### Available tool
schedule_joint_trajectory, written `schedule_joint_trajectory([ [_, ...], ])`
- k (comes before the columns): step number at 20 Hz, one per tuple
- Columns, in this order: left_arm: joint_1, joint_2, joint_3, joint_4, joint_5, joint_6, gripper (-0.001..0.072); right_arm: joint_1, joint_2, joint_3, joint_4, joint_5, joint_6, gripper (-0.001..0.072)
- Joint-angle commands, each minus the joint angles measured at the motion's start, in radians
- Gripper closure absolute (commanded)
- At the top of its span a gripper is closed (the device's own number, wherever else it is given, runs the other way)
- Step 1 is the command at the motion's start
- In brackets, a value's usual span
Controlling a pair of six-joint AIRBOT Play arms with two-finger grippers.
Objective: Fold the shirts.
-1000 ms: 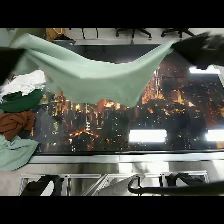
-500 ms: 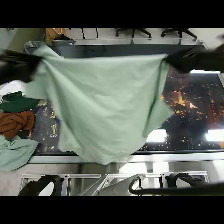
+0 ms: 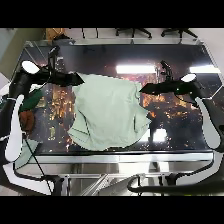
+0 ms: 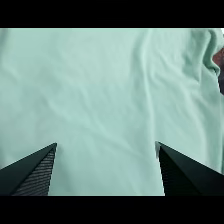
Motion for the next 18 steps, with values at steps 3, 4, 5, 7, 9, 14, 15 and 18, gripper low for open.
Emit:
schedule_joint_trajectory([
  [3, 0.065, 0.038, -0.065, 0.003, -0.362, -0.126, 0.0002, -0.066, -0.041, 0.023, -0.041, 0.017, 0.035, 0.0102],
  [4, 0.071, 0.095, -0.167, 0.008, -0.362, -0.126, 0.0002, -0.065, -0.056, 0.024, -0.039, 0.01, 0.035, 0.0105],
  [5, 0.07, 0.168, -0.294, 0.007, -0.342, -0.126, 0.0002, -0.059, -0.076, 0.024, -0.029, -0.008, 0.035, 0.0106],
  [7, 0.07, 0.323, -0.559, 0.007, -0.283, -0.126, 0.0002, -0.053, -0.12, 0.028, 0.013, -0.049, 0.031, 0.0108],
  [9, 0.07, 0.477, -0.812, 0.007, -0.211, -0.145, 0.0002, -0.054, -0.171, 0.059, 0.085, -0.067, 0.003, 0.0111],
  [14, 0.031, 0.741, -1.252, -0.002, -0.016, -0.244, 0.0002, -0.035, -0.266, 0.123, 0.195, -0.098, -0.037, 0.0112],
  [15, 0.011, 0.772, -1.296, -0.002, 0.029, -0.266, 0.0002, -0.03, -0.276, 0.123, 0.196, -0.106, -0.042, 0.0112],
  [18, -0.089, 0.834, -1.376, -0.048, 0.277, -0.325, 0.0002, -0.01, -0.303, 0.123, 0.206, -0.112, -0.06, 0.0112],
])
